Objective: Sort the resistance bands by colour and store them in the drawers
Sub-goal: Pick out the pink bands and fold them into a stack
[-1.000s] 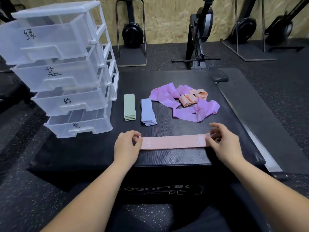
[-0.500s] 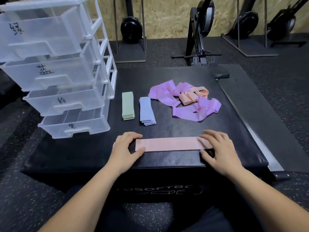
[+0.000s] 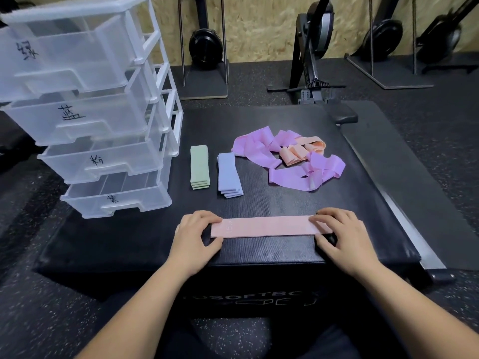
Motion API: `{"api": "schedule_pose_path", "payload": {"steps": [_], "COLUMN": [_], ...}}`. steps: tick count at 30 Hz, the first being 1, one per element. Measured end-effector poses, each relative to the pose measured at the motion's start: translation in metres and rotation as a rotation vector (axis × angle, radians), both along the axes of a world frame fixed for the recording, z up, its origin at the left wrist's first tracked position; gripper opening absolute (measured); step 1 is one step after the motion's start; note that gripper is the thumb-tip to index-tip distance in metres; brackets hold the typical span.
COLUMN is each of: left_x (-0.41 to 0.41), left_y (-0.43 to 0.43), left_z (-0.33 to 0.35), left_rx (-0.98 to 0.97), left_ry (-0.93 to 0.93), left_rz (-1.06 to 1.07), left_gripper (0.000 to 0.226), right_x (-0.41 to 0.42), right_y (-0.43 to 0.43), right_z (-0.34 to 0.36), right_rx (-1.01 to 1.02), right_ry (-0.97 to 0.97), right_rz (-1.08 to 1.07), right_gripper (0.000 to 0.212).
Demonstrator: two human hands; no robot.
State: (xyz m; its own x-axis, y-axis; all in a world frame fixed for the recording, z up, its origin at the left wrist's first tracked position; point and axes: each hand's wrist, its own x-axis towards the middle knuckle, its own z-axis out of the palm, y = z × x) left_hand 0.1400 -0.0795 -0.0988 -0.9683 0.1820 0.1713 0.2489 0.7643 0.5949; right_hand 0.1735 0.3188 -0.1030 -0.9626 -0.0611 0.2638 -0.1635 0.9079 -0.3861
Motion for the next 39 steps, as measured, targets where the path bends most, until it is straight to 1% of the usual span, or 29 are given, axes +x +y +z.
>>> {"api": "schedule_pose_path", "payload": {"steps": [6, 11, 14, 16, 19, 22, 28, 31, 34, 37, 39], "left_x": [0.001, -0.002, -0.013, -0.026, -0.053, -0.080, -0.124, -0.136, -0.140, -0.140, -0.140], "left_y": [0.004, 0.011, 0.032, 0.056, 0.099, 0.140, 0.189, 0.196, 0.194, 0.194, 0.195], "left_z": [0.005, 0.011, 0.024, 0.037, 0.056, 0.064, 0.053, 0.041, 0.029, 0.024, 0.025], "left_rx": [-0.035, 0.026, 0.047, 0.072, 0.045, -0.023, -0.300, -0.425, -0.381, -0.349, -0.351], "left_ry": [-0.010, 0.011, 0.073, 0.083, 0.059, 0.009, -0.058, -0.094, -0.131, -0.125, -0.124], "left_rz": [0.009, 0.033, -0.014, -0.080, -0.178, -0.244, -0.230, -0.221, -0.207, -0.194, -0.193], "left_gripper": [0.042, 0.047, 0.042, 0.038, 0.040, 0.047, 0.070, 0.081, 0.082, 0.082, 0.081], "right_x": [0.002, -0.003, -0.013, -0.026, -0.055, -0.091, -0.164, -0.190, -0.212, -0.226, -0.230], "right_y": [-0.002, 0.002, 0.007, 0.008, 0.007, 0.007, 0.012, 0.009, 0.005, 0.002, 0.000], "right_z": [0.005, 0.009, 0.015, 0.024, 0.043, 0.057, 0.068, 0.067, 0.061, 0.051, 0.045], "right_rx": [-0.026, -0.180, -0.282, -0.280, -0.226, -0.134, 0.101, 0.226, 0.339, 0.366, 0.377], "right_ry": [-0.020, -0.029, -0.029, -0.026, -0.020, -0.032, -0.066, -0.155, -0.254, -0.325, -0.331], "right_rz": [-0.007, -0.006, -0.009, -0.023, -0.042, -0.060, -0.057, -0.071, -0.042, -0.008, -0.008], "right_gripper": [0.040, 0.037, 0.030, 0.031, 0.031, 0.034, 0.043, 0.051, 0.057, 0.057, 0.062]}}
